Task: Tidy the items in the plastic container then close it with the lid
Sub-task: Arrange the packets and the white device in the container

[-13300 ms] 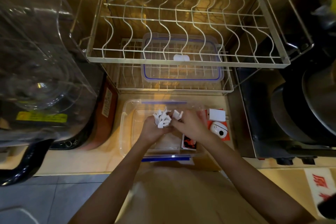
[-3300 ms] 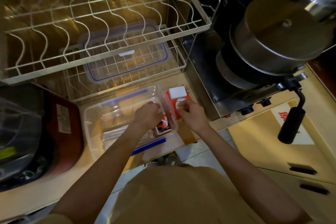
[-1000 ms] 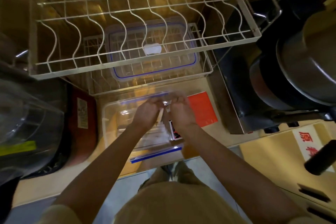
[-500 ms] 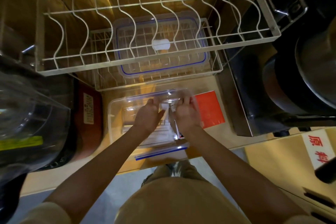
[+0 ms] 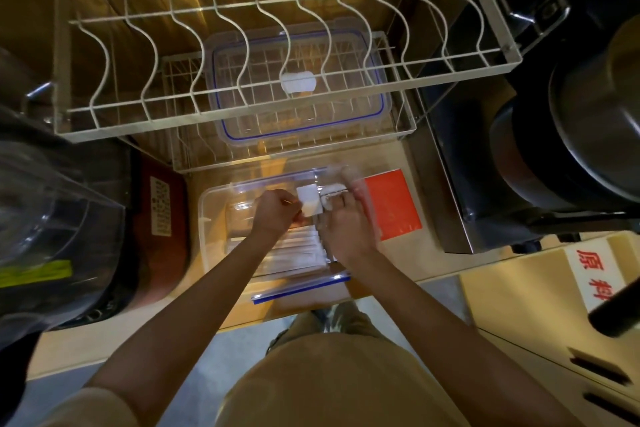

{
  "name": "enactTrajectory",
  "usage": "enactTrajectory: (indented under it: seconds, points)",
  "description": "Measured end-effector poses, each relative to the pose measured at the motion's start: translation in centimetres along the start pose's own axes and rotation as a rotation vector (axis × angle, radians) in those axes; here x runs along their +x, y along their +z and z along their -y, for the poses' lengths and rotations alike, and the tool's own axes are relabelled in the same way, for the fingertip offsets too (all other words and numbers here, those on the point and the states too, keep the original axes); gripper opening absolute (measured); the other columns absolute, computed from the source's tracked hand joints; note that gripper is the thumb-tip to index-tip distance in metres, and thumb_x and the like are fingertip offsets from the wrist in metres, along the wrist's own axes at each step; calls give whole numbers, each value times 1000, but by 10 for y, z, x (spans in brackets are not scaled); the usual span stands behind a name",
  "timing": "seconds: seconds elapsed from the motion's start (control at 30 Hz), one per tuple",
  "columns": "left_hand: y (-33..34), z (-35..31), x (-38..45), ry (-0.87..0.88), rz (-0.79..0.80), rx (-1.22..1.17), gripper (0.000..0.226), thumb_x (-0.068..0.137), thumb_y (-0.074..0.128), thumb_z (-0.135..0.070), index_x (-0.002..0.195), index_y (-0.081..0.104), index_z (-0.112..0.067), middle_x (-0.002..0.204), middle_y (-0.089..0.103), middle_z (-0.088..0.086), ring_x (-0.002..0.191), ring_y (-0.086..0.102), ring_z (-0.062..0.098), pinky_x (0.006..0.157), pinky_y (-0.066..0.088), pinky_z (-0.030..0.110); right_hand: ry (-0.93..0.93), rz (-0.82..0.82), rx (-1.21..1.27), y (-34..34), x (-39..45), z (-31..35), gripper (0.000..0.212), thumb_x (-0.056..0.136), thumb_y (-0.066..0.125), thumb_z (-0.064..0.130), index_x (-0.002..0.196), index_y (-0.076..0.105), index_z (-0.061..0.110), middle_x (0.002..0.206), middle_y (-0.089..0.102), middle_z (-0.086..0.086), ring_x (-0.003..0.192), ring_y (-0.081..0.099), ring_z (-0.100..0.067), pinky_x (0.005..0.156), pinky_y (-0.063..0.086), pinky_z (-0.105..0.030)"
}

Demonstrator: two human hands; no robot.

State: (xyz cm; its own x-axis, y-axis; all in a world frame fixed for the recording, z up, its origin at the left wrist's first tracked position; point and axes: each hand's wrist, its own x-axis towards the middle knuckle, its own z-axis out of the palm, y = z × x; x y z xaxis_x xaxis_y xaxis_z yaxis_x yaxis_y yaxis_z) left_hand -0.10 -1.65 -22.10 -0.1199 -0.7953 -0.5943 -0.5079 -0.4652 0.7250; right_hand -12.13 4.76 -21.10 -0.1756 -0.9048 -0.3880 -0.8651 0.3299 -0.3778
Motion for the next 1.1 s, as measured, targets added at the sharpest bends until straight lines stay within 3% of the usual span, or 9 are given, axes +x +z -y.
enactTrajectory:
  seconds: [0.1, 0.17, 0.3, 0.37, 0.57, 0.7, 0.87, 1.0, 1.1]
  points:
    - [5, -5, -5, -2, -30, -49, 5, 84, 59, 3, 88, 60, 0, 68, 60, 13, 34, 57, -5, 41, 49, 8, 4, -49, 47, 6, -2, -2, 46, 96, 45, 28, 136, 41, 6, 142, 41, -14, 127, 42, -27, 107, 38, -35]
    - [6, -4, -8, 6, -51, -15, 16, 85, 58, 3, 101, 60, 6, 81, 62, 18, 38, 59, -4, 42, 47, 7, -2, -56, 54, 8, -4, -3, 46, 96, 45, 29, 135, 42, 7, 142, 41, -12, 128, 41, -26, 108, 37, -35]
    - [5, -2, -14, 48, -36, 109, 24, 85, 57, 0, 108, 61, 2, 108, 66, 22, 86, 66, 25, 69, 50, 24, -47, -38, 44, 7, -7, -5, 44, 94, 51, 25, 134, 45, 6, 142, 42, -12, 130, 40, -28, 108, 38, -38]
    - [0, 1, -17, 124, -7, 250, 24, 84, 60, -1, 108, 64, -1, 112, 67, 17, 101, 63, 29, 81, 43, 25, -75, -10, 93, 1, -7, -5, 43, 91, 53, 14, 133, 45, 6, 140, 44, -11, 131, 40, -26, 105, 40, -36]
    - [-34, 18, -27, 338, 74, 616, 23, 85, 59, -11, 107, 65, -12, 114, 67, 11, 105, 61, 26, 88, 46, 34, -63, 51, 158, -6, -3, -5, 42, 89, 45, 3, 131, 50, 9, 136, 50, -9, 124, 48, -23, 102, 41, -34]
    - [-57, 31, -33, 294, 129, 770, 33, 85, 58, -13, 118, 59, -13, 121, 62, 11, 111, 58, 26, 92, 47, 36, -62, 84, 81, -2, 1, -6, 31, 93, 48, 13, 123, 55, 11, 125, 57, -9, 119, 52, -24, 93, 47, -36]
    - [-55, 38, -44, 265, 202, 910, 49, 87, 58, -24, 133, 44, -18, 142, 42, 9, 129, 42, 26, 102, 41, 36, -103, 77, 145, -3, -6, 3, 30, 93, 45, 6, 121, 55, 10, 118, 61, -13, 109, 56, -27, 89, 50, -38]
    - [-50, 37, -45, 207, 269, 902, 70, 79, 67, -34, 139, 35, -19, 148, 32, 9, 134, 34, 26, 107, 35, 36, -274, 87, 151, -6, -15, 15, 29, 88, 55, 10, 117, 60, 10, 117, 59, -9, 109, 55, -23, 88, 43, -28]
    - [-52, 33, -45, 185, 353, 941, 81, 74, 73, -32, 141, 31, -18, 150, 29, 10, 136, 30, 28, 110, 30, 36, -358, 224, 137, -8, -17, 26, 36, 85, 62, 16, 121, 59, 13, 122, 58, -7, 114, 53, -22, 90, 41, -28]
